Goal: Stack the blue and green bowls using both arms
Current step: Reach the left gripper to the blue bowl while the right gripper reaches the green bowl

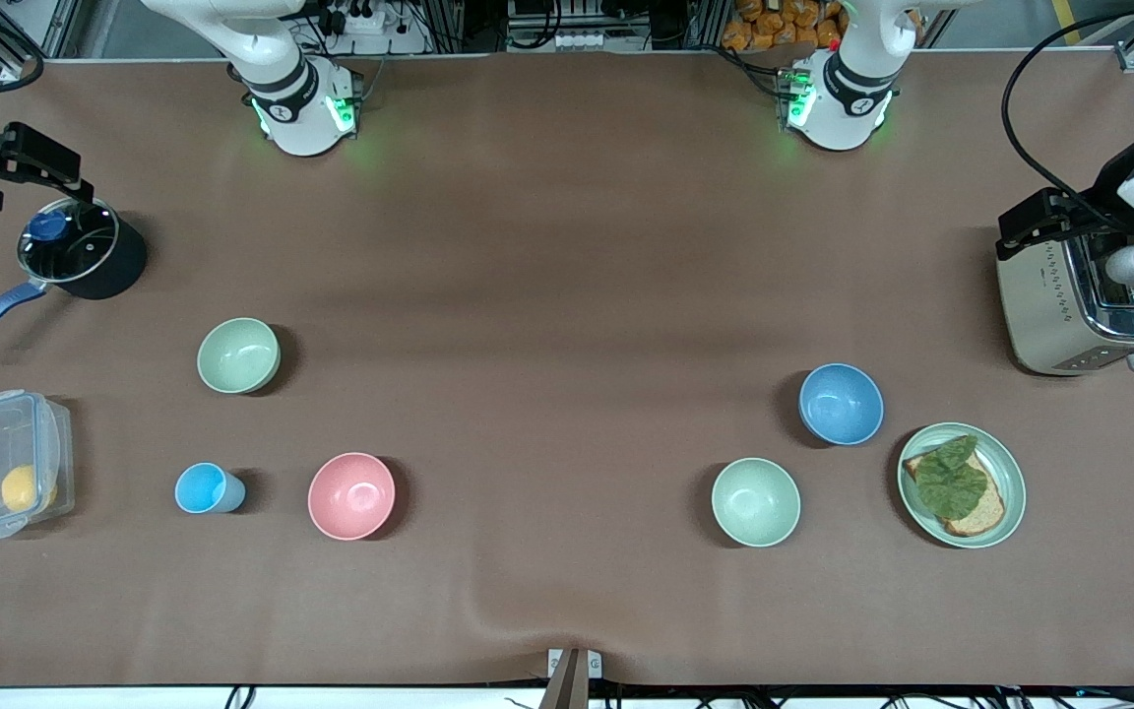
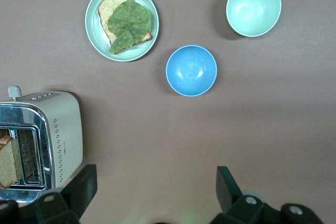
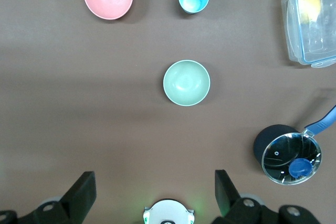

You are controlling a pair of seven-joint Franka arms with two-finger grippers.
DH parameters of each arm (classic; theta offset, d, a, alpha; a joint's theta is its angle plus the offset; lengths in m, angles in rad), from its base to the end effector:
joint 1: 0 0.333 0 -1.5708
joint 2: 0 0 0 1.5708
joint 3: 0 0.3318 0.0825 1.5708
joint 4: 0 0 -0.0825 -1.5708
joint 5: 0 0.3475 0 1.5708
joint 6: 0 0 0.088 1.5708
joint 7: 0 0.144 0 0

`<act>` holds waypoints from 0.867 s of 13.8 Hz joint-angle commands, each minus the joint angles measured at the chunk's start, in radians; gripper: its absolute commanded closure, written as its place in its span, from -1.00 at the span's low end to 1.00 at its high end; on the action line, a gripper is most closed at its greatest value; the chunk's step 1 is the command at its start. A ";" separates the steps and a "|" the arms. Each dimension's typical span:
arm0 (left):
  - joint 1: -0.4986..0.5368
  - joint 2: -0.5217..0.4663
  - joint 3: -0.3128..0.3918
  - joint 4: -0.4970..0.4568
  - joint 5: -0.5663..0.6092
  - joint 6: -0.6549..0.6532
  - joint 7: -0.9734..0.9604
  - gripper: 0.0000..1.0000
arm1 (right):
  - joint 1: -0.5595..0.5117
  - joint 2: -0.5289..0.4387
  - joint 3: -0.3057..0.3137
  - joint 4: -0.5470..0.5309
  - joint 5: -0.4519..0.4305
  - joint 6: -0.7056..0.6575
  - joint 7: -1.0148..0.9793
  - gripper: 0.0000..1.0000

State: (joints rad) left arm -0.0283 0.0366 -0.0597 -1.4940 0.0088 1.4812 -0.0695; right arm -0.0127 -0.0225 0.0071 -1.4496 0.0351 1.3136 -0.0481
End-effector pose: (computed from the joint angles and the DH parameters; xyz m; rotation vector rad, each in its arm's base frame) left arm 0.5174 -0.0437 0.6098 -3.1301 0.0281 0.0762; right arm 0.4783 0.0030 0.6450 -3.0985 -0.0767 0.1746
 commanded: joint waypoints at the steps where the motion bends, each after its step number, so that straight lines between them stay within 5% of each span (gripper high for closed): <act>1: -0.001 -0.013 -0.003 0.005 0.005 -0.019 0.022 -1.00 | -0.035 -0.022 0.021 -0.029 -0.018 0.007 -0.006 -1.00; 5: -0.007 0.008 -0.002 0.009 0.006 -0.018 0.005 -1.00 | -0.036 -0.022 0.021 -0.029 -0.018 0.009 -0.004 -1.00; 7: -0.039 0.098 -0.011 0.008 0.005 -0.009 -0.007 -1.00 | -0.035 -0.019 0.021 -0.044 -0.018 0.029 0.000 -1.00; 12: -0.090 0.362 -0.015 -0.002 0.005 0.200 -0.081 -1.00 | -0.046 -0.099 0.014 -0.300 -0.017 0.196 0.002 -1.00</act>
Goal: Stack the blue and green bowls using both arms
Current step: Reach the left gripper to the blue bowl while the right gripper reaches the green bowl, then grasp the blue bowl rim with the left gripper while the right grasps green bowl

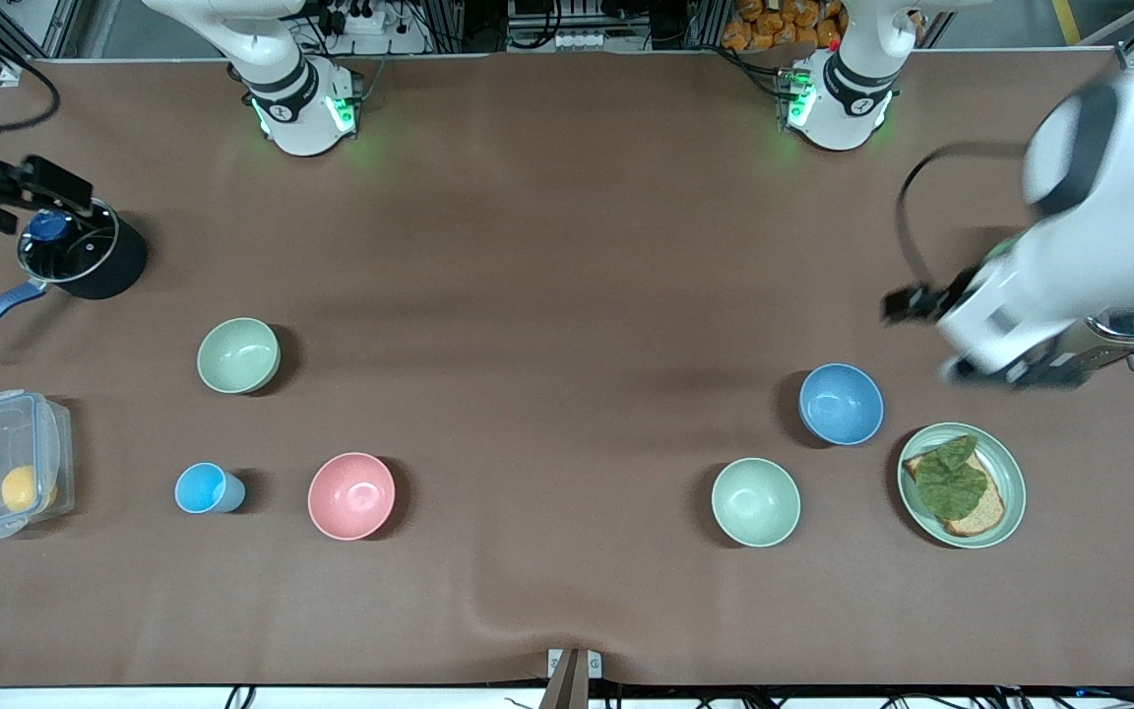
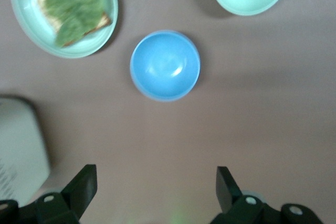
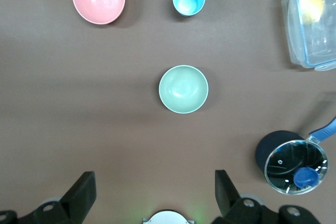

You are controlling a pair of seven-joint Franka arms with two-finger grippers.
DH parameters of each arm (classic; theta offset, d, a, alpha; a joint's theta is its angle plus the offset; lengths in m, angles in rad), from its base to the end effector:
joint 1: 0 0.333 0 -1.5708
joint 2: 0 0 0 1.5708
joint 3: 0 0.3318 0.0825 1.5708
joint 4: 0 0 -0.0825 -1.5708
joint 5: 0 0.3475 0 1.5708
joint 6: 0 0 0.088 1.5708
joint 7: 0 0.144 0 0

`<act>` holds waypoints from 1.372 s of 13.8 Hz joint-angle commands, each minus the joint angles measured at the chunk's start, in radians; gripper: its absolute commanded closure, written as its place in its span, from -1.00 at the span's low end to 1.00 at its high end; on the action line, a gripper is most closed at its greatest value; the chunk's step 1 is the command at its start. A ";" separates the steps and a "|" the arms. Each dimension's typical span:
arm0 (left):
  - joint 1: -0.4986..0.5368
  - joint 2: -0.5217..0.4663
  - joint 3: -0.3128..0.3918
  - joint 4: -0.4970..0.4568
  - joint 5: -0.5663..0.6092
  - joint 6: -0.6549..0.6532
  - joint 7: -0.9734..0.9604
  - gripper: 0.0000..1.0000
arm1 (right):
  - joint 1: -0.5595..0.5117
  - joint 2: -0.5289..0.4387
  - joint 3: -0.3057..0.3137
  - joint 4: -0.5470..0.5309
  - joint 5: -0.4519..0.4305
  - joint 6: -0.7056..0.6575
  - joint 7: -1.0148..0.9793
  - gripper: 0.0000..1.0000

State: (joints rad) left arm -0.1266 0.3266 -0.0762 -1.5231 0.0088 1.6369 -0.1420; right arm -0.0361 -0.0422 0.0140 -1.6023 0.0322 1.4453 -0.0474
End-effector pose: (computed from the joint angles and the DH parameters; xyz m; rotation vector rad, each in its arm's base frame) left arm 0.5859 -0.1140 0.4456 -3.1022 0.0945 0.3294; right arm 0.4859 -0.0056 0.6011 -3.1008 -0.0426 0.1764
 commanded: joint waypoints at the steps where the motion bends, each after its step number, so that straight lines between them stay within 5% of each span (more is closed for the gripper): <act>1: 0.007 0.115 0.001 0.030 0.007 0.084 -0.011 -1.00 | -0.033 -0.087 0.004 -0.195 -0.014 0.096 0.001 -1.00; 9: 0.087 0.347 0.010 0.035 0.025 0.218 0.004 -1.00 | -0.178 -0.065 0.003 -0.545 -0.011 0.420 -0.057 -1.00; 16: 0.097 0.456 0.010 0.037 0.025 0.241 0.016 -1.00 | -0.215 0.027 0.004 -0.665 -0.006 0.671 -0.074 -1.00; 17: 0.105 0.465 0.009 0.037 0.020 0.254 0.019 -0.71 | -0.225 0.059 0.004 -0.665 -0.006 0.702 -0.074 -1.00; 18: 0.113 0.465 0.009 0.037 0.019 0.258 0.025 0.29 | -0.229 0.076 0.004 -0.665 -0.005 0.727 -0.074 -0.99; 19: 0.113 0.462 0.009 0.037 0.023 0.258 0.025 0.99 | -0.225 0.093 0.004 -0.666 -0.003 0.756 -0.071 -0.99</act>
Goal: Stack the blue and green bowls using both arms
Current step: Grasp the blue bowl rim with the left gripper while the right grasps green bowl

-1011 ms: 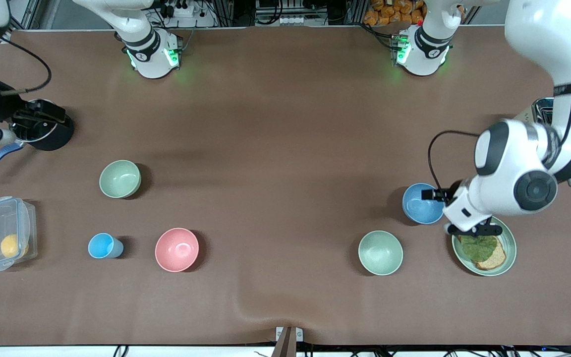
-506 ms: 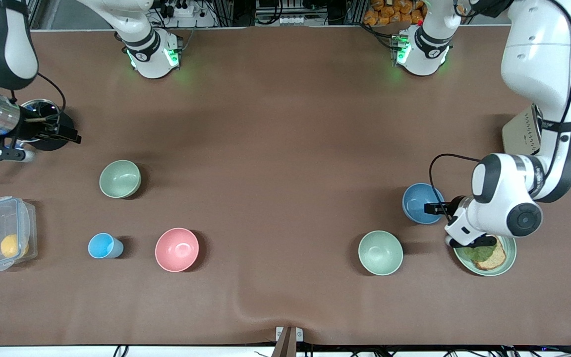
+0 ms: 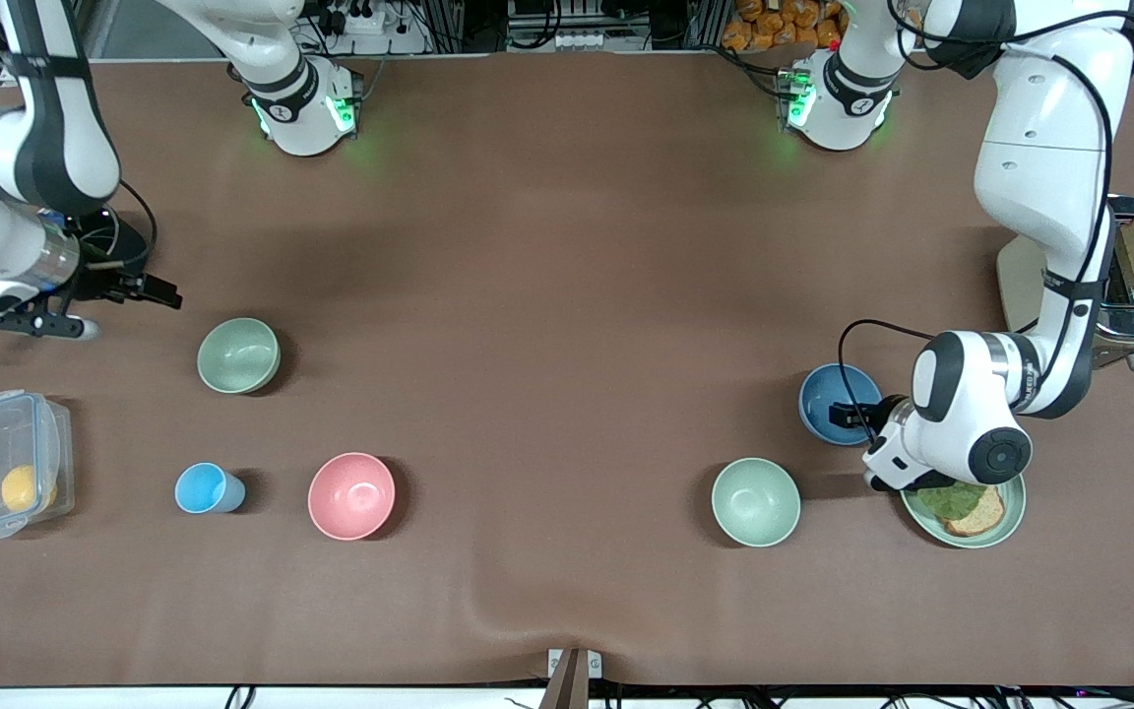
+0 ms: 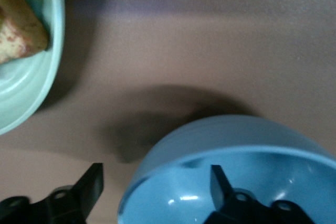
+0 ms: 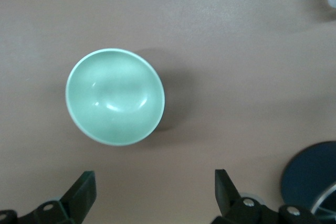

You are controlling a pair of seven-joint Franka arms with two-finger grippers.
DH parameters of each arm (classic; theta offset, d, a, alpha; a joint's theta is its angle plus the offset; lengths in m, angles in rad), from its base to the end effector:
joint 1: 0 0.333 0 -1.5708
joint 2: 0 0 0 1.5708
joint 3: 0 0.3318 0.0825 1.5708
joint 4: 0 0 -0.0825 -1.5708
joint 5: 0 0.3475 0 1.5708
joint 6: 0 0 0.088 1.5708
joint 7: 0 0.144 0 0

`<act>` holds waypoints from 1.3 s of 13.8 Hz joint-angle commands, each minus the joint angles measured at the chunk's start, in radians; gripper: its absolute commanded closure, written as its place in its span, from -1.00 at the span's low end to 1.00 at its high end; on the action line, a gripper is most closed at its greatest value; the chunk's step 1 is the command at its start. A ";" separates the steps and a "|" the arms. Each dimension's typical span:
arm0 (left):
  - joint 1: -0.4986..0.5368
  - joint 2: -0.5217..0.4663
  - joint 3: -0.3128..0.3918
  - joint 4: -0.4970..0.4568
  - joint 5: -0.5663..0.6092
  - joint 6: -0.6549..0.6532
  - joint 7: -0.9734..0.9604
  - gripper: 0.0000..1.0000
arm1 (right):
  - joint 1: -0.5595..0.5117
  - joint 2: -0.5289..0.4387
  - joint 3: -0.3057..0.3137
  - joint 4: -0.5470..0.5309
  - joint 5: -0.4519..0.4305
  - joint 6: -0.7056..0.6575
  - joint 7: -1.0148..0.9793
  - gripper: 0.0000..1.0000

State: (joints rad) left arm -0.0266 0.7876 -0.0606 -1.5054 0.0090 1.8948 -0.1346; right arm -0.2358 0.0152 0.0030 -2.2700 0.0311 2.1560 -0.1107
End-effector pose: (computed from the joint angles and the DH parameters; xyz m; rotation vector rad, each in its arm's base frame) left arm 0.6321 -0.0498 0.1747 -3.0724 -0.0799 0.6207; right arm 0.4606 -0.1069 0.3441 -3.0816 0.2175 0.1903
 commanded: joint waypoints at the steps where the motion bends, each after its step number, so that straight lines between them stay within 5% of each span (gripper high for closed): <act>1: 0.013 -0.007 -0.007 0.019 0.023 0.000 0.018 1.00 | -0.025 0.060 0.015 0.001 -0.002 0.076 -0.006 -0.99; 4: 0.014 -0.013 -0.007 0.020 0.020 0.000 0.013 1.00 | -0.023 0.146 0.017 0.003 -0.002 0.207 -0.004 -0.80; 9: 0.023 -0.077 -0.008 0.022 0.013 -0.002 0.020 1.00 | -0.007 0.224 0.021 0.006 0.000 0.292 0.002 -0.20; 13: 0.050 -0.163 -0.016 0.022 -0.029 -0.002 0.018 1.00 | 0.029 0.276 0.020 0.003 0.061 0.355 0.003 -0.22; 14: 0.060 -0.188 -0.015 0.022 -0.061 -0.002 0.021 1.00 | 0.033 0.290 0.020 0.003 0.061 0.375 0.003 -0.08; 17: 0.082 -0.273 -0.016 0.022 -0.167 -0.002 0.015 1.00 | 0.038 0.299 0.021 0.006 0.061 0.384 0.000 0.95; 18: 0.086 -0.298 -0.016 0.022 -0.200 -0.002 0.018 1.00 | 0.047 0.296 0.020 0.009 0.061 0.378 -0.001 1.00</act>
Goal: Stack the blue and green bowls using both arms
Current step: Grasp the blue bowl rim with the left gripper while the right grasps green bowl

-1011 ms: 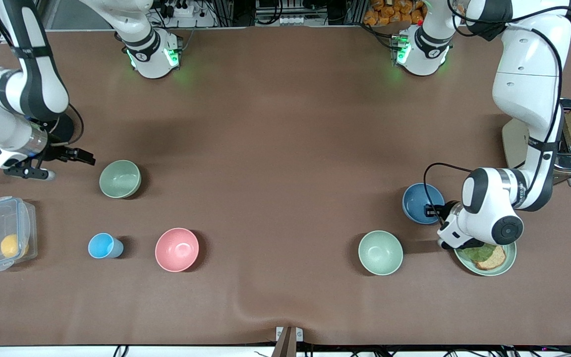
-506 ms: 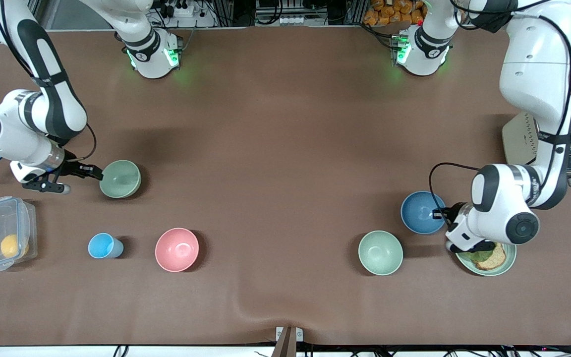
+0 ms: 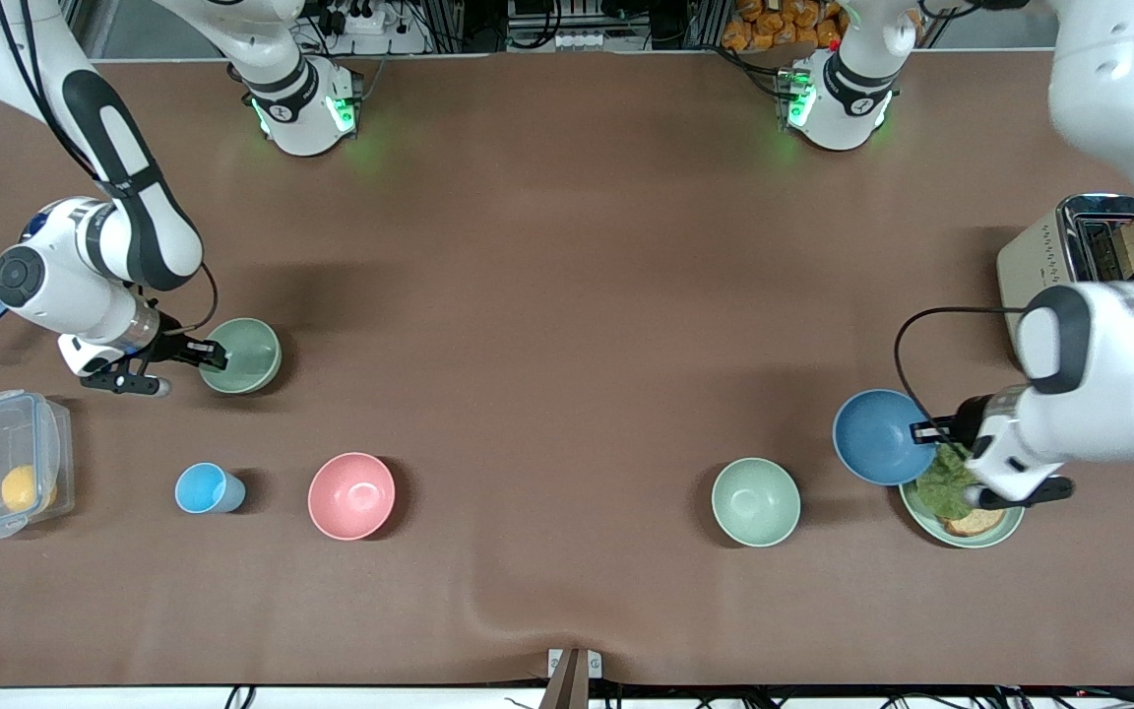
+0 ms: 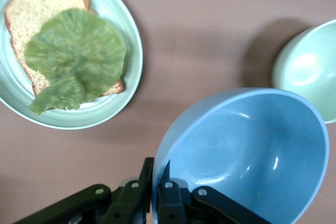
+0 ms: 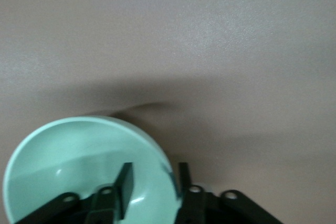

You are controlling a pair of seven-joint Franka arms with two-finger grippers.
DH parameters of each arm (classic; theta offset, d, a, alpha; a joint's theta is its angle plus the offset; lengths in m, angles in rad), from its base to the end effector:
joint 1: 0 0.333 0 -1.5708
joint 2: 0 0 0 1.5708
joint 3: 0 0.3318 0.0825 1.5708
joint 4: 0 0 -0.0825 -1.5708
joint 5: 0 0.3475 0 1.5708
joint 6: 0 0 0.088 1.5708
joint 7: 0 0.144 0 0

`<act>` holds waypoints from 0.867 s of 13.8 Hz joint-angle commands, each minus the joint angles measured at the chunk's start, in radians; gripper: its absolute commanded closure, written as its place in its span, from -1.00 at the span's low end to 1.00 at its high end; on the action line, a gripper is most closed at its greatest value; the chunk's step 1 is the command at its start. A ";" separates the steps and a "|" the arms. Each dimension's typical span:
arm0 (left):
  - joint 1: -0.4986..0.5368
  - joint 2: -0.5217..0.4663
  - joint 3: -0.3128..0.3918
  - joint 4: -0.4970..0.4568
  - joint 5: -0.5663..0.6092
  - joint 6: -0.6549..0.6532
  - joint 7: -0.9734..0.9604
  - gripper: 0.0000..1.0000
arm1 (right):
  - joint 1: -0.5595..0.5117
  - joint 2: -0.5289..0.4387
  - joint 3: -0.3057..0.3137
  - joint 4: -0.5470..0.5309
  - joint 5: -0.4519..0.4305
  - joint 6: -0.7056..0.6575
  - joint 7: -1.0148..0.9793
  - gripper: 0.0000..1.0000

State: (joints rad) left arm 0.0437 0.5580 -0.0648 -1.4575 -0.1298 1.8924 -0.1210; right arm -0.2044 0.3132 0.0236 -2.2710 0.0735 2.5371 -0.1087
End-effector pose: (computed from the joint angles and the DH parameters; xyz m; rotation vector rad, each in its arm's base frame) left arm 0.6647 -0.0212 0.3440 2.9797 0.2333 -0.1991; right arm 0.5075 -0.0919 0.2241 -3.0801 0.2075 0.0615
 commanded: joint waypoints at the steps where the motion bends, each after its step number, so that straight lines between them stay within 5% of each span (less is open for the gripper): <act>1: 0.021 -0.088 -0.012 -0.026 -0.101 -0.001 0.004 1.00 | 0.020 -0.006 0.001 0.013 0.019 -0.011 -0.003 1.00; 8: 0.005 -0.196 -0.096 -0.026 -0.359 -0.010 -0.077 1.00 | 0.101 -0.089 0.006 0.176 0.049 -0.356 0.231 1.00; 12: 0.002 -0.196 -0.161 -0.023 -0.367 -0.010 -0.175 1.00 | 0.238 -0.135 0.006 0.171 0.248 -0.373 0.367 1.00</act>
State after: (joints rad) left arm 0.0394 0.3819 -0.2140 -1.4602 -0.4668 1.8828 -0.2790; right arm -0.0239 0.2127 0.0330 -2.0800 0.2518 2.1685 0.1814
